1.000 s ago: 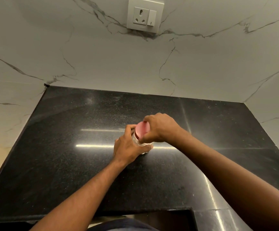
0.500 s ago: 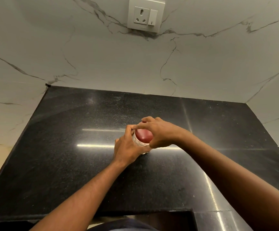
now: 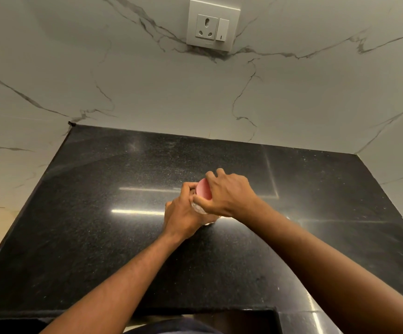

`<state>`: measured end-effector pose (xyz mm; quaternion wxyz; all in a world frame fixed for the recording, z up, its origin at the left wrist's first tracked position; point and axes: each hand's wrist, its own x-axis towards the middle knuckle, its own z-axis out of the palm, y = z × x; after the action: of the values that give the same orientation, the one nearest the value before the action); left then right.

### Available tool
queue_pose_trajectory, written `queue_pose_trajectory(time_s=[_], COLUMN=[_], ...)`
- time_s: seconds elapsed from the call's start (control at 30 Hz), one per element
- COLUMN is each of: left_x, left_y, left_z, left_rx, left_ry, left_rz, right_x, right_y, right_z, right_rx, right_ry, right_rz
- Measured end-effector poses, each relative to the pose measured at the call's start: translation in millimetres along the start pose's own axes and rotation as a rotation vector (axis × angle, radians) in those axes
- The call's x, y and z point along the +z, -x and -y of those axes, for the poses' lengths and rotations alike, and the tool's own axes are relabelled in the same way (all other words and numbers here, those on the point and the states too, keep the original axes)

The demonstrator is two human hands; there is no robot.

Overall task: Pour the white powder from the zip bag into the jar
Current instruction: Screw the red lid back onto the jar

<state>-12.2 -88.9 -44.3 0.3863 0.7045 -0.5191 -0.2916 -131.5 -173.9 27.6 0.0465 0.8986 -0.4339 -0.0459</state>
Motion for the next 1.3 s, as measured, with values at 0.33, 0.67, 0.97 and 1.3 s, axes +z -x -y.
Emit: queue_pose_trajectory(time_s=[0.33, 0.67, 0.97, 1.3], left_x=[2.8, 2.8, -3.7, -68.6], left_y=[-2.9, -8.0, -13.8, -115.5], left_z=[4.0, 15.9, 34.2, 26.2], left_rx=[0.006, 0.018, -0.017, -0.054], left_ry=[0.008, 0.040, 0.170, 0.003], left_rz=[-0.035, 0.111, 0.120, 0.060], right_x=[16.5, 49.1, 95.4, 51.4], right_y=[8.9, 40.8, 39.8, -83.8], right_z=[-24.7, -19.8, 5.1, 2.4], right_rx=[-0.014, 0.157, 0.271, 0.129], right_ry=[-0.410, -0.811, -1.200, -1.091], right_rz=[-0.035, -0.085, -0.321, -0.218])
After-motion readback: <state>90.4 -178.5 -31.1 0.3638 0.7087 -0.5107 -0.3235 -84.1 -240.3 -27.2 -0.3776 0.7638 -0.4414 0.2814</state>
